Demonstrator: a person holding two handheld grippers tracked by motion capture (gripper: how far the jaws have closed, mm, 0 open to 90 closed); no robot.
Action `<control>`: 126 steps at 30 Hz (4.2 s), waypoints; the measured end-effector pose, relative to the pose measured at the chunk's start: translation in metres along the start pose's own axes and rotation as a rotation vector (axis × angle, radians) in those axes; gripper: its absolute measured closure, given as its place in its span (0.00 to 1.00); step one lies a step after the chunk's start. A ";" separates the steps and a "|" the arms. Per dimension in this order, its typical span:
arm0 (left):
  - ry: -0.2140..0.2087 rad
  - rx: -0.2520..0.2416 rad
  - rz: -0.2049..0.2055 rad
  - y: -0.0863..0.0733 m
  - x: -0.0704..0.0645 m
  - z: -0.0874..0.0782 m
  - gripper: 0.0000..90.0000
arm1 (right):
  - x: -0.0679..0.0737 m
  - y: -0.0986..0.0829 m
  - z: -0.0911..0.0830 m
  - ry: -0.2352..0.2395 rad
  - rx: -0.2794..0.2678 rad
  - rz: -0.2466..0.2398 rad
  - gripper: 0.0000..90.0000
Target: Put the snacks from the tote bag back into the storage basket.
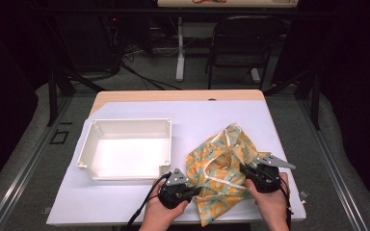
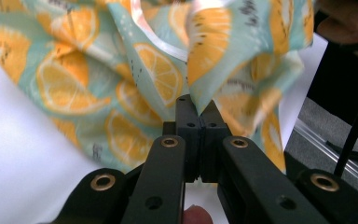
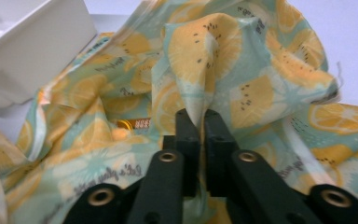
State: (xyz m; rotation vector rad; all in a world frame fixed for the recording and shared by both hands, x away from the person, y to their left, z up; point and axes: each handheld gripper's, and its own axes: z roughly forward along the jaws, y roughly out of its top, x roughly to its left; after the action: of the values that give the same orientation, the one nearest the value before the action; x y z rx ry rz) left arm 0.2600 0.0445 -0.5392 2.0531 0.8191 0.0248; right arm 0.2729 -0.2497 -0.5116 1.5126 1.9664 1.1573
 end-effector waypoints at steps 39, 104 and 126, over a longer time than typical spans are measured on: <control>0.078 -0.001 -0.231 0.049 0.017 0.036 0.68 | 0.003 -0.021 -0.012 0.080 0.076 -0.100 1.00; 0.185 0.027 -0.205 0.051 0.037 0.031 0.94 | 0.059 -0.039 0.009 0.375 0.248 -0.286 1.00; 0.145 0.000 -0.177 0.038 0.032 0.029 0.67 | 0.027 -0.016 -0.042 0.503 0.071 -0.206 0.65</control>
State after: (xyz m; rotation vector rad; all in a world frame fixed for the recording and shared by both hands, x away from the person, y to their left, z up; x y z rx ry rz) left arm 0.3143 0.0267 -0.5366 1.9891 1.0876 0.0763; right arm 0.2234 -0.2414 -0.4959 1.0834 2.4394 1.4941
